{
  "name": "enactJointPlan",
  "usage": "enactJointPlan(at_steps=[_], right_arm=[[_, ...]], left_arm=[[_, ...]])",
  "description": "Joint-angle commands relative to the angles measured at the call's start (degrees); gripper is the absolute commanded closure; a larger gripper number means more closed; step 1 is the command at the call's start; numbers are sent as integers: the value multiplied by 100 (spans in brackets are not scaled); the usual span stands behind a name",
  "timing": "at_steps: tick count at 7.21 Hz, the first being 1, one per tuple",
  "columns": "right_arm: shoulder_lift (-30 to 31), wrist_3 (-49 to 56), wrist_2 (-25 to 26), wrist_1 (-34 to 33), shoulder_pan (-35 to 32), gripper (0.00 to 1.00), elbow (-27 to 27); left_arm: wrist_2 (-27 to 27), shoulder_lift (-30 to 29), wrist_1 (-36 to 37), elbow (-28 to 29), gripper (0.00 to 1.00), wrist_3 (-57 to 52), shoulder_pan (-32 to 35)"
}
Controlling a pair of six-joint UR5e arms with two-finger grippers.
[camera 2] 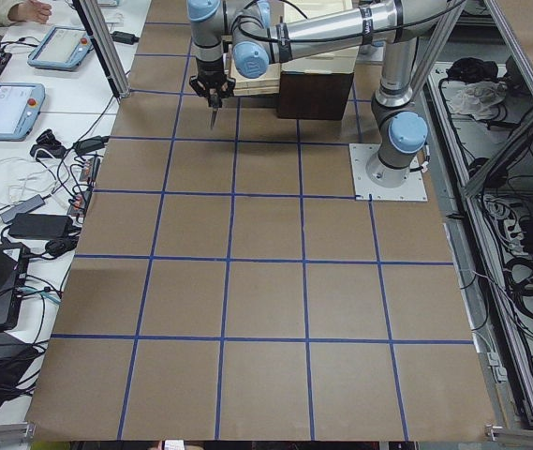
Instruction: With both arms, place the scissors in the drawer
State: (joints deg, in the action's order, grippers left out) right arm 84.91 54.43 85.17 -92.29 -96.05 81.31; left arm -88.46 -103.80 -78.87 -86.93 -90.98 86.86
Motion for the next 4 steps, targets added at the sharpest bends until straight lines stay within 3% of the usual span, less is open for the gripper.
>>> enactJointPlan(at_steps=[1,4], right_arm=[[193,-1841,8,79,68,0,184],[201,-3793,226,79,60,0,184]], left_arm=[[101,9,-32,0,100,1369,943],[286,-88,-41,-61,100,2161,1683]])
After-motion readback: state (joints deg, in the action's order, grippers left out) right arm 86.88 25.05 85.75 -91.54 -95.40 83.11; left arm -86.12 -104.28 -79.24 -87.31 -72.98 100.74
